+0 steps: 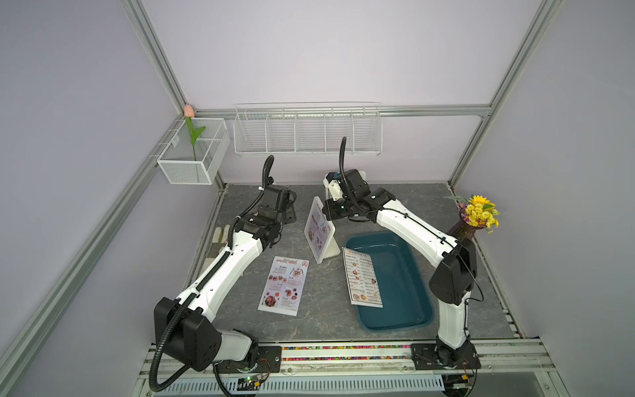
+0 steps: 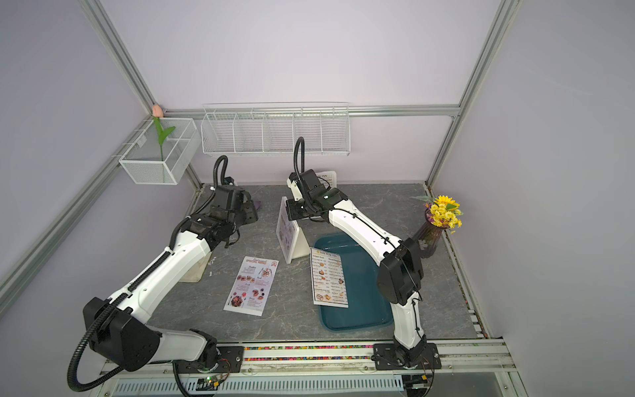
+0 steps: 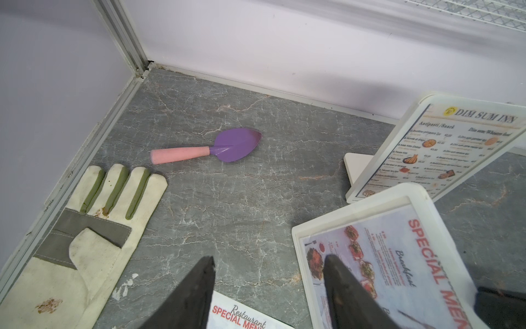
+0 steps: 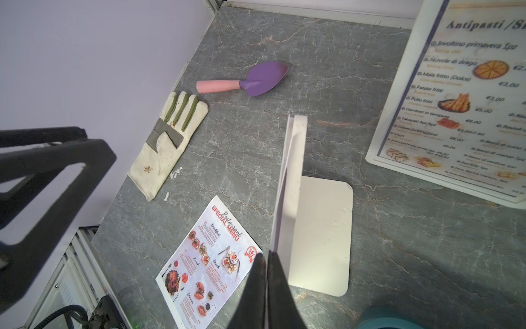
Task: Replace the menus in the menu holders
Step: Take out the menu from the menu holder.
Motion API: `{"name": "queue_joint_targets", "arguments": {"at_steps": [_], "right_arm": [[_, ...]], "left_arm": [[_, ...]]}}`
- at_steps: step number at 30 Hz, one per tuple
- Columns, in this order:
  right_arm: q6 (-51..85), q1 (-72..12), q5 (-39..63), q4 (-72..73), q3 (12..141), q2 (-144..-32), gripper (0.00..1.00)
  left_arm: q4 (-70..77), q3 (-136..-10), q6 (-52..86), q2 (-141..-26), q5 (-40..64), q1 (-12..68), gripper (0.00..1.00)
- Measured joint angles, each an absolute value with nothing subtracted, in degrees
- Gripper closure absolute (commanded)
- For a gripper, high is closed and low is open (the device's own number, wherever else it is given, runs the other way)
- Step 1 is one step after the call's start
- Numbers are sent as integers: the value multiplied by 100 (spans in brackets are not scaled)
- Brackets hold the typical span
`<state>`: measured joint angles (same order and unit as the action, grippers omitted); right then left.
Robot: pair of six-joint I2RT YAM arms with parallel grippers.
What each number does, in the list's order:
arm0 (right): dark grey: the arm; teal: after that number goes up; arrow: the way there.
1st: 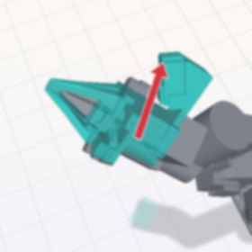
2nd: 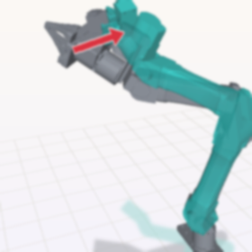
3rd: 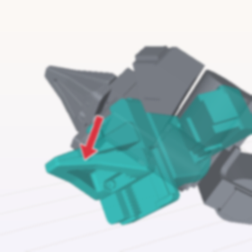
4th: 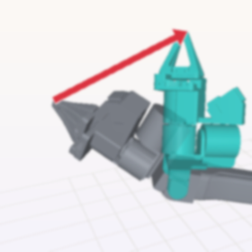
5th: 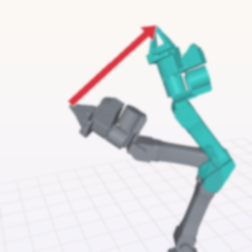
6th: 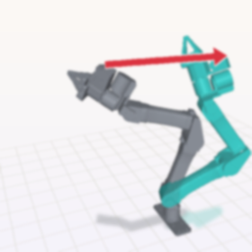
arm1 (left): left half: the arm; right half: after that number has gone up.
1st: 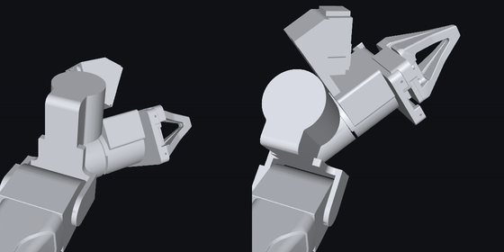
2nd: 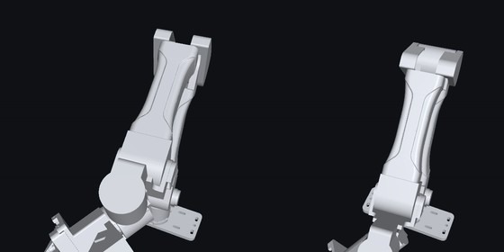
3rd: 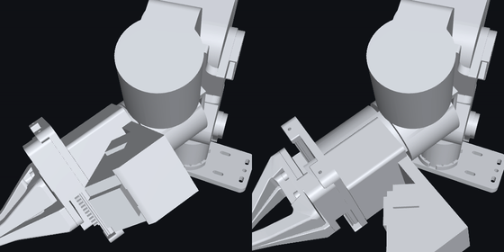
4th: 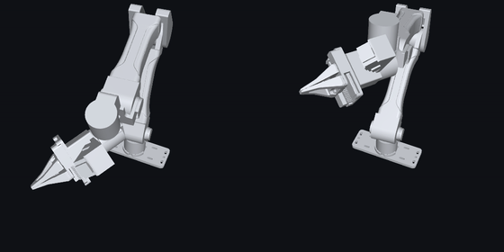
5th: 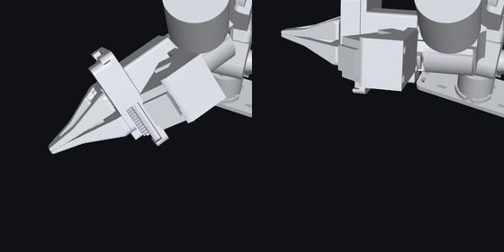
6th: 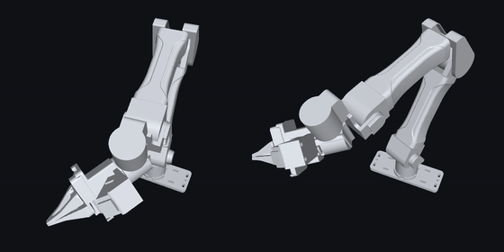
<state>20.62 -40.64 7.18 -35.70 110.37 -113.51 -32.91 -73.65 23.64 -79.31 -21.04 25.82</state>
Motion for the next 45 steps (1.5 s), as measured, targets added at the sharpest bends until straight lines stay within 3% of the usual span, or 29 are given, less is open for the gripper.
{"name": "queue_joint_targets", "arguments": {"at_steps": [25, 39, 45], "right_arm": [[2005, -3997, 733, -3616, 11301, -11174, 93], [1424, -3946, 794, -4178, 12864, -10728, 93], [1326, -4193, 1219, -4095, 12888, -10121, 93]], "left_arm": [[-3293, -7365, 2327, -7789, -2128, 2585, 36], [-3437, -7474, 2067, -7693, -2506, 2432, 35], [-3474, -7572, 2045, -7640, -2526, 1970, 34]]}}
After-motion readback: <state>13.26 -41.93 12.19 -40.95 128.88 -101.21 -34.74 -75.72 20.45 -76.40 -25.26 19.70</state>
